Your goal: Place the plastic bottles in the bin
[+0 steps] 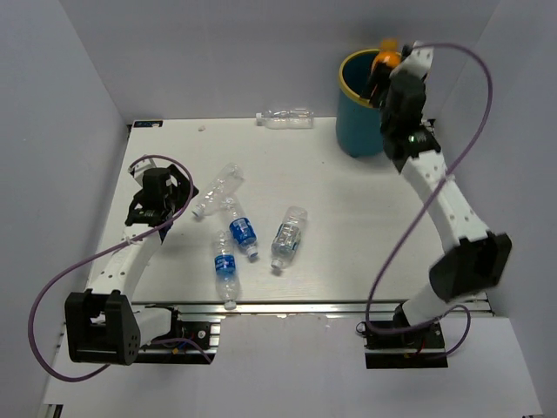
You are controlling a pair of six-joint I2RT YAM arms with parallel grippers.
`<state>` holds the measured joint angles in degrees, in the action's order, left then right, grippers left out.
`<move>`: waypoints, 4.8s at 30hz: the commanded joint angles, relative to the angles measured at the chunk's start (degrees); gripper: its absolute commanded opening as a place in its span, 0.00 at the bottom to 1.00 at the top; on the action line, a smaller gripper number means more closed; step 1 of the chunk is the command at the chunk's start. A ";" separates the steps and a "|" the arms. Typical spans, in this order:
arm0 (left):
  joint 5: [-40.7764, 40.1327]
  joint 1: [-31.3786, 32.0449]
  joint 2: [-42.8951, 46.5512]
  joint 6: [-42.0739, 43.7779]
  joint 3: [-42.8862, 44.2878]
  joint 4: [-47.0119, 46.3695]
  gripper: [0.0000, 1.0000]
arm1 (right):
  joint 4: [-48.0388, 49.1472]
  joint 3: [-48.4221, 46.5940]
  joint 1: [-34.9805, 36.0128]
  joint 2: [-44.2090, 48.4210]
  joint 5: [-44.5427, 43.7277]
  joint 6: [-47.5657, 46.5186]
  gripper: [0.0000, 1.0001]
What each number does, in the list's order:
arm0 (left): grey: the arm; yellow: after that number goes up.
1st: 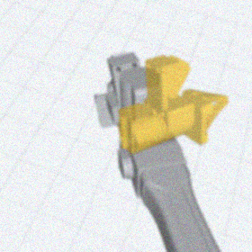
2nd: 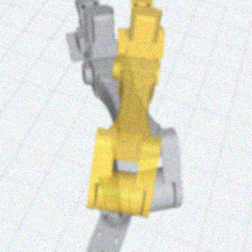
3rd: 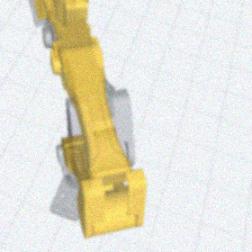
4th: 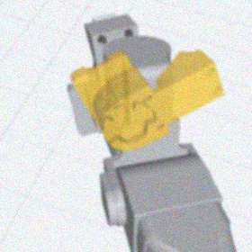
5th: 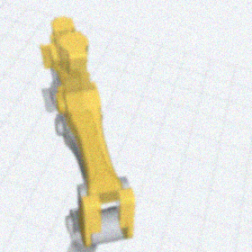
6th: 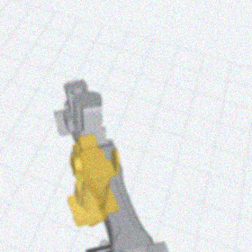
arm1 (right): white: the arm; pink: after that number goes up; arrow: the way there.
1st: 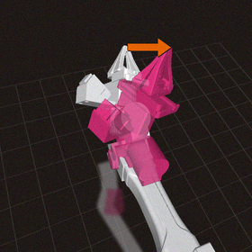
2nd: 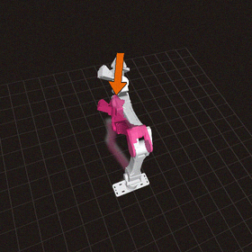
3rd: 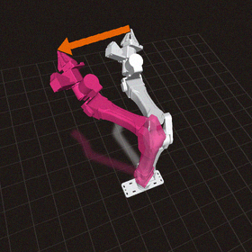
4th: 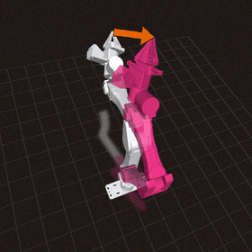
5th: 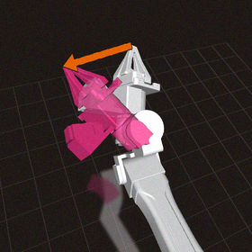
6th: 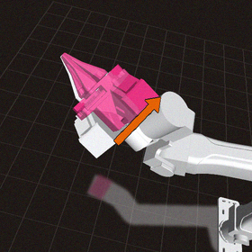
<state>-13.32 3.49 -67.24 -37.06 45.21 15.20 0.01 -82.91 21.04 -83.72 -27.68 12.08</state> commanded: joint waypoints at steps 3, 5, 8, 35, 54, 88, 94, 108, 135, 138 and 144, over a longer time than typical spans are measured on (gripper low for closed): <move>-1.53 -0.15 0.62 0.32 0.84 -0.09 0.98 | -7.58 -39.91 -8.55 -23.90 2.38 -8.12 0.39; -2.05 -0.15 0.53 0.32 1.02 0.53 0.98 | -12.21 -50.02 -9.34 -33.41 2.98 -9.78 0.59; -1.62 -0.15 0.88 0.23 0.58 0.09 0.98 | -11.10 -53.42 -9.70 -34.85 7.03 -10.50 0.90; -2.33 -0.15 2.47 -1.00 -0.47 -0.43 0.98 | -7.56 24.46 28.34 3.58 0.56 20.68 0.89; -0.83 -0.15 5.98 -1.00 -1.62 -0.26 0.98 | -5.55 25.88 34.51 -18.14 -3.96 34.95 0.88; -1.62 -0.15 3.70 -0.03 -1.79 -2.99 0.98 | 14.60 -44.54 -7.85 -35.61 -12.83 -4.69 0.89; -2.24 -0.15 3.34 0.23 -1.62 -2.63 0.98 | 15.46 -44.53 -8.12 -38.36 -13.44 -5.40 0.89; -0.39 -0.15 3.52 -0.56 -1.53 -1.76 0.98 | 4.38 -24.38 -6.45 -17.37 24.23 -3.29 0.89; 6.11 1.17 7.12 -8.12 -9.44 -1.14 0.98 | 14.58 13.06 34.95 -23.13 25.57 -0.04 0.89; 5.94 1.43 7.39 -8.21 -9.96 -0.26 0.98 | 14.93 11.55 35.04 -27.79 25.57 1.28 0.89; 6.64 1.96 7.65 -8.21 -11.19 -0.26 0.98 | 13.52 9.09 35.12 -31.76 21.81 2.86 0.80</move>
<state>-7.62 4.82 -61.12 -44.88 34.94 14.70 12.56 -71.50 56.16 -115.39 -2.39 13.47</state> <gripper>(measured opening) 0.984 0.805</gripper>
